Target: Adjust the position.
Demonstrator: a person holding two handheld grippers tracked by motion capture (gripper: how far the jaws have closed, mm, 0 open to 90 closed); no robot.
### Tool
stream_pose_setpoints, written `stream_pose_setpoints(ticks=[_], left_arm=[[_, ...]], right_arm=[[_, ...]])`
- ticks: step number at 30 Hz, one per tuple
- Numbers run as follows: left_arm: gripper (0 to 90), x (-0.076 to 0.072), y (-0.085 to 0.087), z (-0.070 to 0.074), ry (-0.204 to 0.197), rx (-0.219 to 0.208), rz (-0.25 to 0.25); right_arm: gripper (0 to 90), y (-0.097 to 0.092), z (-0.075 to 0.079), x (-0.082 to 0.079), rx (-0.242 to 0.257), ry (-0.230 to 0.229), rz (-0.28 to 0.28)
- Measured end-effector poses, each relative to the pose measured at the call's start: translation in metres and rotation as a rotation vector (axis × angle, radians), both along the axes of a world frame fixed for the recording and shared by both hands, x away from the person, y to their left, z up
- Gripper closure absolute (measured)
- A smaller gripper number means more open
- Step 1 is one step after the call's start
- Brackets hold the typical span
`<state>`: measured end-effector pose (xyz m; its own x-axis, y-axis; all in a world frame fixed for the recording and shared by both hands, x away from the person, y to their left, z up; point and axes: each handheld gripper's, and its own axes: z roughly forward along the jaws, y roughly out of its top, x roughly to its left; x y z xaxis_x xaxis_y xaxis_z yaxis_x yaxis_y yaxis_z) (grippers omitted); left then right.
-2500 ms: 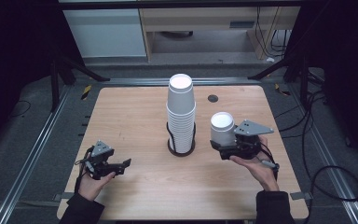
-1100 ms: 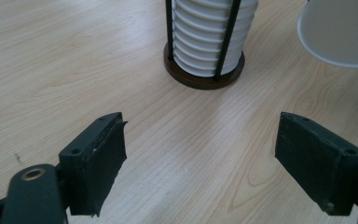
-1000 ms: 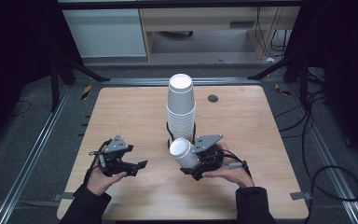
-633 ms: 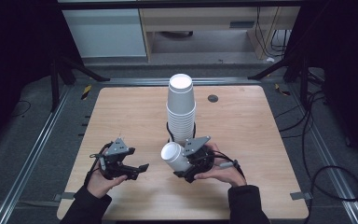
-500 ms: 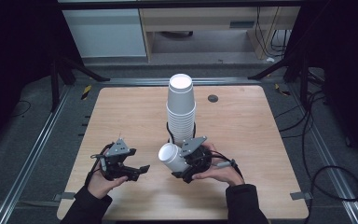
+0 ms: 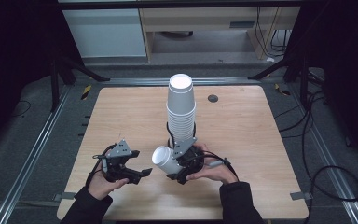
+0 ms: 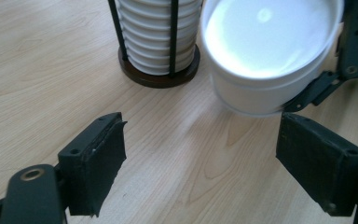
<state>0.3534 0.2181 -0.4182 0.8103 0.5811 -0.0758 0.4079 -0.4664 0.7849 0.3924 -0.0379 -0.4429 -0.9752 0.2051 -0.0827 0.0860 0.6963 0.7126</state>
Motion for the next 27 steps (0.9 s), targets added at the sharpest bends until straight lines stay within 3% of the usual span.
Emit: stream_pose_setpoints(ticks=[27], left_arm=[[14.5,0.002,-0.011,-0.003,0.054,0.001,-0.102]], right_arm=[[13.6,0.035,-0.008,-0.002,-0.074,-0.018,0.131]])
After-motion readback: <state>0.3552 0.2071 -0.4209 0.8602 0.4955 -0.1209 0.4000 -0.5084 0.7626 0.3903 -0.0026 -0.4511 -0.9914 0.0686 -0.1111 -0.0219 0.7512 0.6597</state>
